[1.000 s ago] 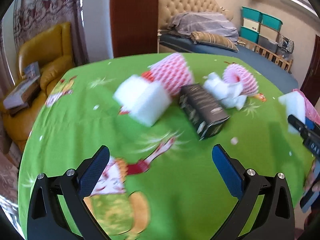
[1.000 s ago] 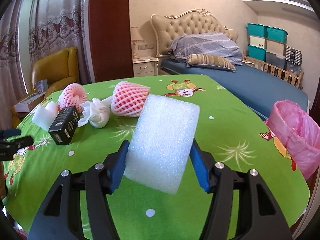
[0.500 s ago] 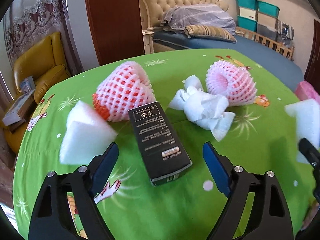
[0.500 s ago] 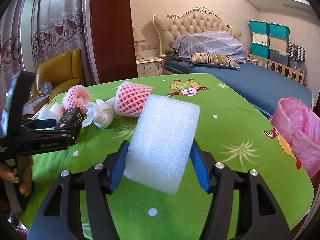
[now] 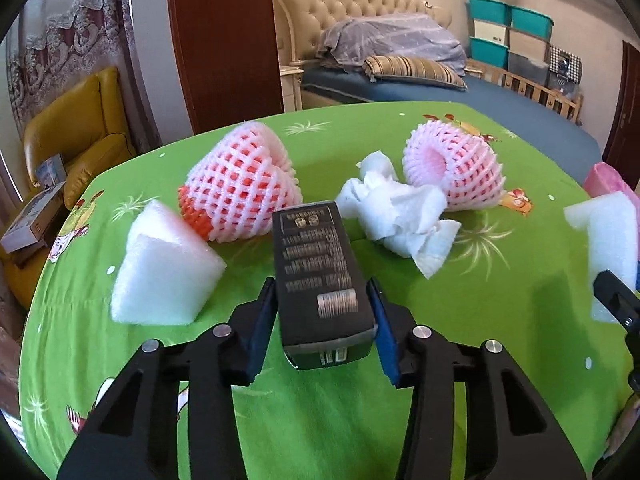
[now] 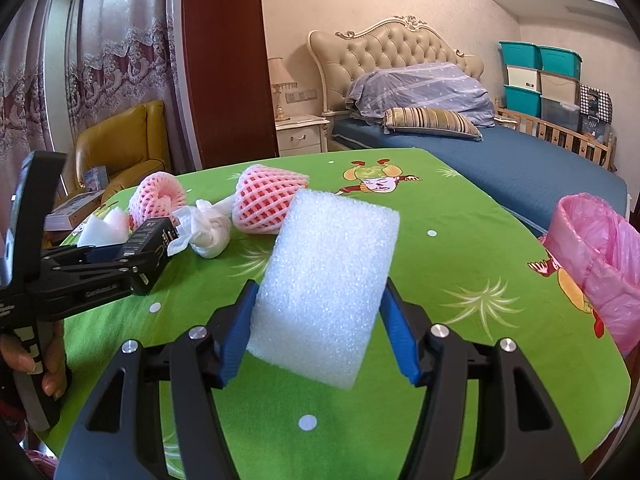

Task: Collect trash
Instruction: 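Lift the black box with the left tool while the right tool holds the foam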

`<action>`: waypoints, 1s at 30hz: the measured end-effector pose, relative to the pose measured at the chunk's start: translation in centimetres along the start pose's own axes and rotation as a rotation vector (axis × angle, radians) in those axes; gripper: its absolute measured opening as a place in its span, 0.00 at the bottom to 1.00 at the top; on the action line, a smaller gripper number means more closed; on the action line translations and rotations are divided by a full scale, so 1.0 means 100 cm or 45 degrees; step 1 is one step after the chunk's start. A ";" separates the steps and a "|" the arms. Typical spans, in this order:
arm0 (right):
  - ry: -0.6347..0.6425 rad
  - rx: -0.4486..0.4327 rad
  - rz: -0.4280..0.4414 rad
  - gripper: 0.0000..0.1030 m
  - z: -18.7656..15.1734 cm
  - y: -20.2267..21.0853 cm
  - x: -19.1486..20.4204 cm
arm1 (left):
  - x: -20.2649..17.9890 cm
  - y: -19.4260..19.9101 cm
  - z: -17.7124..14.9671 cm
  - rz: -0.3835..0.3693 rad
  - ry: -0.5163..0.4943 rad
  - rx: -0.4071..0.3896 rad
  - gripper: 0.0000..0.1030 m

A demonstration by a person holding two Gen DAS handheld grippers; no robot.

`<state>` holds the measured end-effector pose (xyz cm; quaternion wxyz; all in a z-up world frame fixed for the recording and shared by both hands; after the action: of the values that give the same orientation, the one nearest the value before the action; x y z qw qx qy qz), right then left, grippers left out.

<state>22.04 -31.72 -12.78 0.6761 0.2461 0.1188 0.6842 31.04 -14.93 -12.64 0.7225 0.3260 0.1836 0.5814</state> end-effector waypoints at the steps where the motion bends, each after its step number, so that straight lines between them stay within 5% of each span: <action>1: 0.001 -0.002 0.000 0.57 0.000 0.000 0.000 | 0.000 0.003 -0.001 -0.002 0.003 -0.007 0.42; 13: 0.007 -0.008 0.013 0.57 0.001 0.000 0.003 | 0.008 0.057 -0.029 -0.074 0.061 -0.152 0.42; 24: 0.017 -0.009 0.010 0.57 0.001 0.001 0.004 | 0.022 0.047 -0.035 -0.156 0.187 -0.082 0.42; 26: 0.017 -0.010 0.012 0.57 0.001 0.001 0.005 | 0.017 0.046 -0.033 -0.157 0.172 -0.077 0.49; 28: 0.016 -0.011 0.013 0.57 0.001 0.001 0.005 | 0.015 0.043 -0.029 -0.164 0.179 -0.068 0.78; 30: 0.016 -0.011 0.016 0.57 0.002 0.000 0.006 | 0.013 0.038 -0.020 -0.163 0.187 -0.073 0.79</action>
<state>22.13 -31.18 -12.55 0.6720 0.2397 0.1185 0.6906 27.36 -12.70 -11.28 0.7518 0.2494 0.2399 0.5613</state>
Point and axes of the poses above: each gripper's, at about its wrist camera, not at the fingertips, and y roughly against the way its jaws point, x to its left, z to its top, the point moved 10 cm from there along -y, roughly the way its jaws point, and after that the axes turned 5 degrees about -y, right-handed, at the moved point
